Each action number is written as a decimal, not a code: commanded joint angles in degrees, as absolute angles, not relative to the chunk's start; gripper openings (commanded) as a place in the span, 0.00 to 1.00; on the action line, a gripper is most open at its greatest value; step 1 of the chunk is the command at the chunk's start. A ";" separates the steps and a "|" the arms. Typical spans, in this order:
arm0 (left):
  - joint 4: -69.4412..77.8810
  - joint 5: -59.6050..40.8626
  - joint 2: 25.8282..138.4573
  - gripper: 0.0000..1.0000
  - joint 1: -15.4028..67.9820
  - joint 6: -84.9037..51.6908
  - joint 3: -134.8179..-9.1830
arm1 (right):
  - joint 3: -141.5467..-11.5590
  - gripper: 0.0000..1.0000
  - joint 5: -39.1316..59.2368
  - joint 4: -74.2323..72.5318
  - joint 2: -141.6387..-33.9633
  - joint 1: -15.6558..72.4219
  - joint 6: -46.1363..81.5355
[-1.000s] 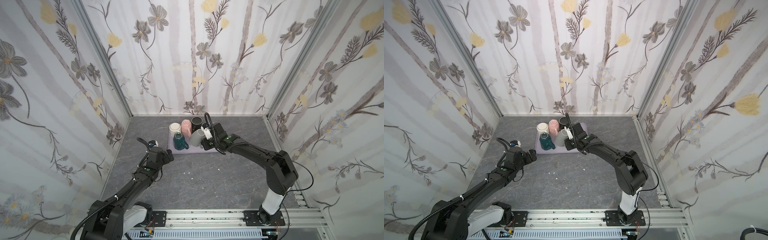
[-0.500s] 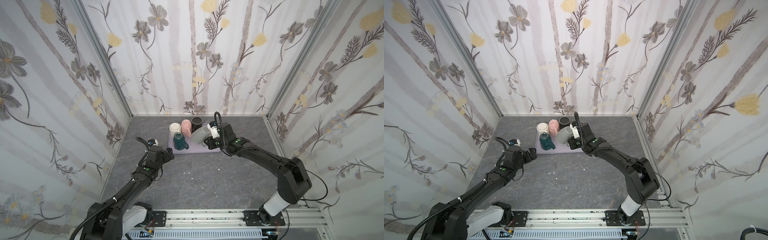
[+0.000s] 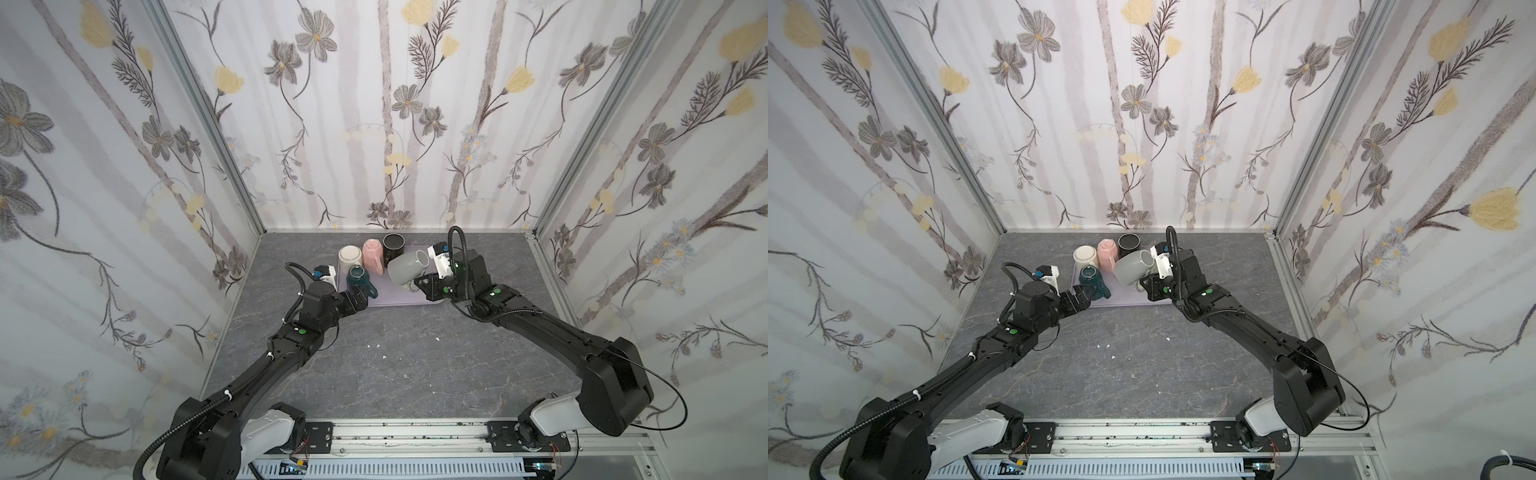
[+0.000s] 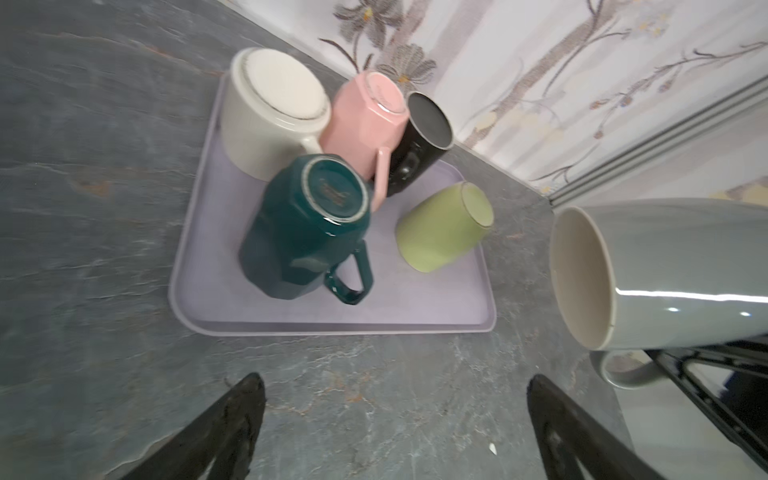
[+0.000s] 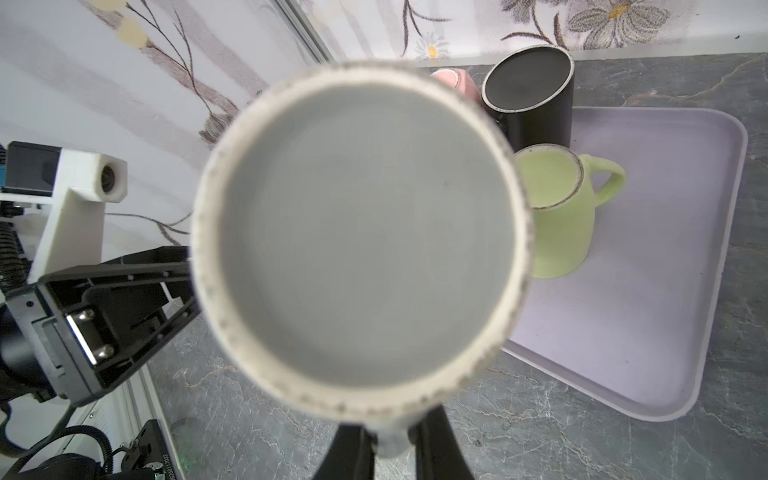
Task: Turn the mug right side up
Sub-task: 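Lift the grey mug toward the left gripper while the left arm reaches in, then grasp the grey mug's rim with the left gripper beside the right gripper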
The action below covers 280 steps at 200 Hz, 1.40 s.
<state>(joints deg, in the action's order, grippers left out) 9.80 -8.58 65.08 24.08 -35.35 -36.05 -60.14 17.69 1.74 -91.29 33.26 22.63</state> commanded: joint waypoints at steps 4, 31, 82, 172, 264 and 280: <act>22.35 -17.27 67.43 1.00 26.40 -38.03 -37.30 | -58.57 0.00 22.69 -8.16 -87.99 32.45 25.64; 28.03 -19.79 70.55 0.97 29.30 -37.90 -38.91 | -56.05 0.00 24.75 -10.70 -84.46 31.74 27.76; 37.27 -25.54 76.89 0.83 34.50 -34.97 -41.57 | -53.36 0.00 24.83 -11.29 -79.14 30.85 28.12; 43.86 -31.58 83.08 0.61 37.81 -32.21 -45.29 | -49.68 0.00 28.38 -16.84 -77.35 30.05 28.38; 53.79 -34.88 87.05 0.49 37.79 -35.51 -45.35 | -47.82 0.00 30.96 -20.47 -77.58 29.77 28.98; 54.84 -35.13 86.93 0.48 37.79 -35.44 -45.03 | -47.83 0.00 31.54 -20.65 -77.87 29.68 28.86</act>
